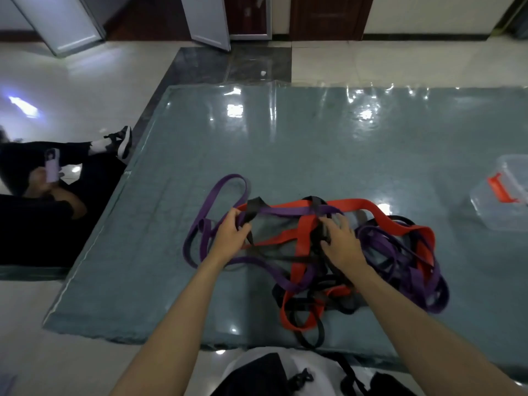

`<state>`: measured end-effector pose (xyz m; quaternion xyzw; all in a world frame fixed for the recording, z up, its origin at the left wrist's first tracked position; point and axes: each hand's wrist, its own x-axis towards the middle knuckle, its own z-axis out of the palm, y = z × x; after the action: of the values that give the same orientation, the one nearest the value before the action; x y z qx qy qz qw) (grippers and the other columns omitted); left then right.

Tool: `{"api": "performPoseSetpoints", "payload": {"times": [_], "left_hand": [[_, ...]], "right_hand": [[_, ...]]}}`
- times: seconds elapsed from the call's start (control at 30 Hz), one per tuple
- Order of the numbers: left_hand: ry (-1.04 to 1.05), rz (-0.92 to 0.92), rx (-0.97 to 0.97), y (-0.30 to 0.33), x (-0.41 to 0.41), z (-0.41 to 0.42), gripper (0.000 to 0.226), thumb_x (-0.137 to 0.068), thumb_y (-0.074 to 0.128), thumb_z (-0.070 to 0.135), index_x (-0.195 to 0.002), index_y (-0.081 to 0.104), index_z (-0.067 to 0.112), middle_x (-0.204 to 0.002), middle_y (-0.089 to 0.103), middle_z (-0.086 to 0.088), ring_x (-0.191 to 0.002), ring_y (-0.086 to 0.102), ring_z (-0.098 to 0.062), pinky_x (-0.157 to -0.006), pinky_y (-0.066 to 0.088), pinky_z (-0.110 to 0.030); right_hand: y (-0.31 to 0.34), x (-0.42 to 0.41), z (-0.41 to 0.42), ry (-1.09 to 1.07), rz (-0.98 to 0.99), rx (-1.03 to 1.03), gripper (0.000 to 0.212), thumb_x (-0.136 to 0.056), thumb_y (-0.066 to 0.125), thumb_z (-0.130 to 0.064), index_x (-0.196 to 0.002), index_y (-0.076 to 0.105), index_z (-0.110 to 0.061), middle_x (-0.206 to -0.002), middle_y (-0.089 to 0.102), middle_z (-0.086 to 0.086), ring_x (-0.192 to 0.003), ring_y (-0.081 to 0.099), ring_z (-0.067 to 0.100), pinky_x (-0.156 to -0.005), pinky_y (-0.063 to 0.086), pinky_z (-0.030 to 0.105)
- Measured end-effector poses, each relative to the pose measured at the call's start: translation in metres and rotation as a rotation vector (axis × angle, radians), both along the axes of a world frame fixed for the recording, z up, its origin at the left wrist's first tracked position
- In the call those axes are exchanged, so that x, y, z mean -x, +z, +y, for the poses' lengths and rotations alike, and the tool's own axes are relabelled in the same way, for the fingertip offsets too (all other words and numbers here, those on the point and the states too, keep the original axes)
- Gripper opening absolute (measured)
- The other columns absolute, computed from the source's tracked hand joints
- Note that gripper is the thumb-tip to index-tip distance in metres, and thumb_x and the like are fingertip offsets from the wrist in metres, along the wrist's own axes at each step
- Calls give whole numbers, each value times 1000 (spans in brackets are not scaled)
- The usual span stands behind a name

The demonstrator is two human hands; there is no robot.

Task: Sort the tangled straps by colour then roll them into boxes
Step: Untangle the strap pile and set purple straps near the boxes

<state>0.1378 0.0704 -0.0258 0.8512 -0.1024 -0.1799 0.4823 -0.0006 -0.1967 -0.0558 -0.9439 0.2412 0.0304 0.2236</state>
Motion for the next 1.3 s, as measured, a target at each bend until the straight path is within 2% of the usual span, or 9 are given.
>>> {"api": "performPoseSetpoints", "payload": {"times": [0.17,0.3,0.43,0.5,0.63,0.8,0.97,1.1,1.3], "left_hand": [[-37,-15,5,3,-17,14,22,-93,75,23,-111,62,21,-103,71,3,-95,67,-14,-84,52,-32],[-26,-34,-127,-4,-21,11,36,-85,80,48,-107,68,23,-104,74,7,-96,68,-13,-83,54,-36],[-24,44,-200,-13,-22,-5,58,-78,79,59,-119,64,21,-120,69,3,-112,65,-18,-98,54,-41],[-6,40,-286,-16,-21,-14,69,-75,74,68,-124,58,22,-128,63,1,-120,59,-22,-102,51,-48],[4,-350,-282,-18,-14,-43,38,-90,74,28,-121,59,11,-122,60,-9,-116,59,-32,-97,50,-47],[-483,-379,-262,-22,-7,-103,49,-93,67,18,-140,55,12,-144,54,-8,-136,50,-27,-115,39,-39],[-661,-316,-454,-47,-9,-138,63,-98,62,22,-156,39,17,-159,45,-7,-148,38,-27,-123,29,-47],[-620,-397,-484,-55,-10,-141,52,-91,68,18,-141,56,20,-133,59,-3,-125,57,-30,-99,47,-48],[-491,-492,-164,-35,-26,-126,38,-83,71,10,-120,70,18,-108,60,3,-106,58,-22,-91,50,-39]], "right_hand": [[-13,10,-33,-56,62,-147,47,-93,73,-24,-137,57,-19,-104,75,2,-99,71,26,-82,60,42],[-15,5,-36,9,105,-242,50,-81,80,-58,-113,75,-20,-100,72,-5,-94,68,13,-84,57,34],[-18,-4,-32,83,98,-225,28,-82,85,-35,-72,60,-27,-79,64,-4,-75,64,17,-69,51,34],[-12,-7,-33,32,21,-225,28,-86,80,-19,-74,54,-19,-74,63,2,-71,62,24,-68,53,40],[5,-16,-54,-345,-319,-491,19,-90,67,-3,-91,51,-14,-75,63,4,-64,65,13,-64,56,29],[6,-19,-97,-664,-517,-477,18,-98,52,-7,-102,41,-21,-77,62,10,-59,64,33,-62,55,47],[-1,-6,-121,-549,-241,-218,22,-98,54,-3,-93,67,-20,-110,70,13,-75,63,21,-73,49,37],[-9,4,-115,-480,-33,81,18,-90,67,-14,-101,77,-25,-134,55,8,-128,46,35,-104,37,56],[-19,-6,-97,-175,-225,173,27,-90,73,-27,-114,76,-14,-112,57,11,-100,55,35,-82,53,51]]}}
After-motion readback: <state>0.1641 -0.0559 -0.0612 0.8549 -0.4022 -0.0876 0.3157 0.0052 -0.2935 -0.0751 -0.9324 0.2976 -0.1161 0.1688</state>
